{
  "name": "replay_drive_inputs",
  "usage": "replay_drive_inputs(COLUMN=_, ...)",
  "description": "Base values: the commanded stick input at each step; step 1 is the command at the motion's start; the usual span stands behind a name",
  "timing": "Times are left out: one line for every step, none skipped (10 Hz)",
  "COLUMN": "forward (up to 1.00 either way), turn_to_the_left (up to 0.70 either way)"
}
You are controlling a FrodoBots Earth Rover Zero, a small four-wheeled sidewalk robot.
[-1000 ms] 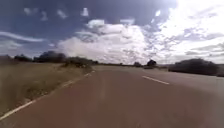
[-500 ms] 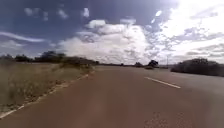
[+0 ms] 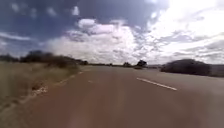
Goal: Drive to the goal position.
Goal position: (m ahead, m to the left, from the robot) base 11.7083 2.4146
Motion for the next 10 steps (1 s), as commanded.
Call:
replay_drive_inputs(forward=1.00, turn_to_the_left=0.00)
replay_drive_inputs(forward=1.00, turn_to_the_left=0.00)
replay_drive_inputs(forward=1.00, turn_to_the_left=0.00)
replay_drive_inputs(forward=1.00, turn_to_the_left=0.00)
replay_drive_inputs(forward=1.00, turn_to_the_left=0.00)
replay_drive_inputs(forward=1.00, turn_to_the_left=0.00)
replay_drive_inputs(forward=1.00, turn_to_the_left=0.00)
replay_drive_inputs(forward=1.00, turn_to_the_left=0.00)
replay_drive_inputs(forward=1.00, turn_to_the_left=0.00)
replay_drive_inputs(forward=1.00, turn_to_the_left=0.00)
